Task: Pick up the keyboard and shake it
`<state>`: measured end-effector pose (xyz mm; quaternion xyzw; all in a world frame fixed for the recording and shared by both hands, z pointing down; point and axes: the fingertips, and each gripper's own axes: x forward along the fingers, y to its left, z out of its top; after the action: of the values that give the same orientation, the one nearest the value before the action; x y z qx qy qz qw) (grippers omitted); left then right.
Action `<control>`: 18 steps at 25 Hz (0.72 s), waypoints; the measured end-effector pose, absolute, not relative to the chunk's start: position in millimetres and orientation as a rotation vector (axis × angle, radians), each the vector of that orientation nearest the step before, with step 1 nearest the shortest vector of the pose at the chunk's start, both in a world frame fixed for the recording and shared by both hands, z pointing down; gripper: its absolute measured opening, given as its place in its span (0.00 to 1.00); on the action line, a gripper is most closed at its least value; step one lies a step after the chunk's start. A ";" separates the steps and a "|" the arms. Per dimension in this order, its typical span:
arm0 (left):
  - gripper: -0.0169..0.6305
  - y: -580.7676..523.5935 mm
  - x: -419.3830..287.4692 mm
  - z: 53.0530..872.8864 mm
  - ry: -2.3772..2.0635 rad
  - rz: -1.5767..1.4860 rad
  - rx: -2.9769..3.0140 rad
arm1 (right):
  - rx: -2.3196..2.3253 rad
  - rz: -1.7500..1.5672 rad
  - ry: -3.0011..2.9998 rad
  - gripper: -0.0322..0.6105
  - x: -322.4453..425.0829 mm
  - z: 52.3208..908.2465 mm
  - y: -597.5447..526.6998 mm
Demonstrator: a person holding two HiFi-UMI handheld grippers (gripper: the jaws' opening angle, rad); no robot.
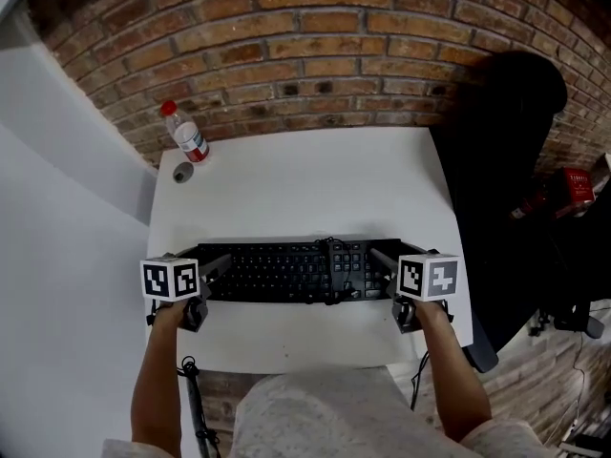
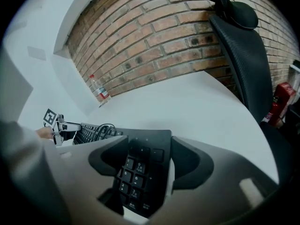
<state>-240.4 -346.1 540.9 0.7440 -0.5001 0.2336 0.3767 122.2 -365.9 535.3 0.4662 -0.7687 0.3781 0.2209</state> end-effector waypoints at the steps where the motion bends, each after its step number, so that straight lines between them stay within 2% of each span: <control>1: 0.59 -345.2 -240.6 537.8 -1.290 0.590 1.912 | 1.296 1.031 -2.130 0.51 122.4 532.2 -365.2; 18: 0.51 -321.9 -256.6 492.4 -1.413 0.477 2.066 | 1.392 0.814 -2.224 0.51 111.0 486.9 -340.2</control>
<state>-256.6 -321.9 492.4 0.7755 -0.5302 0.1792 0.2924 111.0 -340.2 486.9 0.4970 -0.7939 0.2904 0.1958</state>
